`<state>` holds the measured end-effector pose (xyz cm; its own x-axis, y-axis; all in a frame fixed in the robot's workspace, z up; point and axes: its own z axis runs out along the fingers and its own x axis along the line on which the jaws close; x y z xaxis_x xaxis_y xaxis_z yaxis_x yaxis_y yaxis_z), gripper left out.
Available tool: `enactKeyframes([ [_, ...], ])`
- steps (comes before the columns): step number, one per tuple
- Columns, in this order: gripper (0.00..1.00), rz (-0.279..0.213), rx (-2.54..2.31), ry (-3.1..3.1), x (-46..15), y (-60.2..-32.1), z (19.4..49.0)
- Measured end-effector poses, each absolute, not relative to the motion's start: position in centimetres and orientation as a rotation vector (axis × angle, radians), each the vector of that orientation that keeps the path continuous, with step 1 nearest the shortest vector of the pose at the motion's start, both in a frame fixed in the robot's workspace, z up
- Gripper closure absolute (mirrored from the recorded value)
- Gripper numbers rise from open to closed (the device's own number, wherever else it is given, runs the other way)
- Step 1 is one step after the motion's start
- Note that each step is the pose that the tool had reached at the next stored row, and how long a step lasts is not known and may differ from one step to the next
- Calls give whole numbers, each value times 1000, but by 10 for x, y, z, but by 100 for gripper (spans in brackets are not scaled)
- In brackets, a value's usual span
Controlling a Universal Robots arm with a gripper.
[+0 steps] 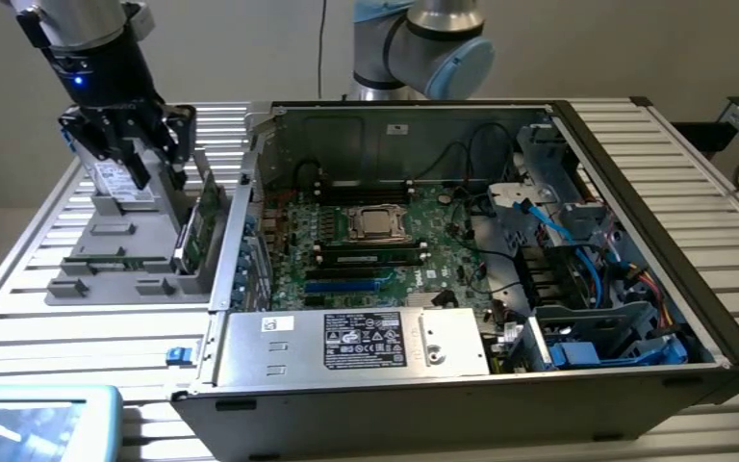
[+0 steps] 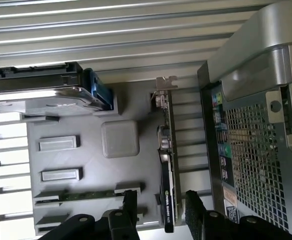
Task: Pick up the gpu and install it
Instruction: 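Pick up the gpu and move the gpu toward the slot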
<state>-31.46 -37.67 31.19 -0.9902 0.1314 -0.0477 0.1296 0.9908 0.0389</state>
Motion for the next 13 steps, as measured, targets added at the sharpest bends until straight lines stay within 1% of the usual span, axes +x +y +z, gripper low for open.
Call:
enactKeyframes([
  [13,48,63,203,3063,-314,-377,292],
])
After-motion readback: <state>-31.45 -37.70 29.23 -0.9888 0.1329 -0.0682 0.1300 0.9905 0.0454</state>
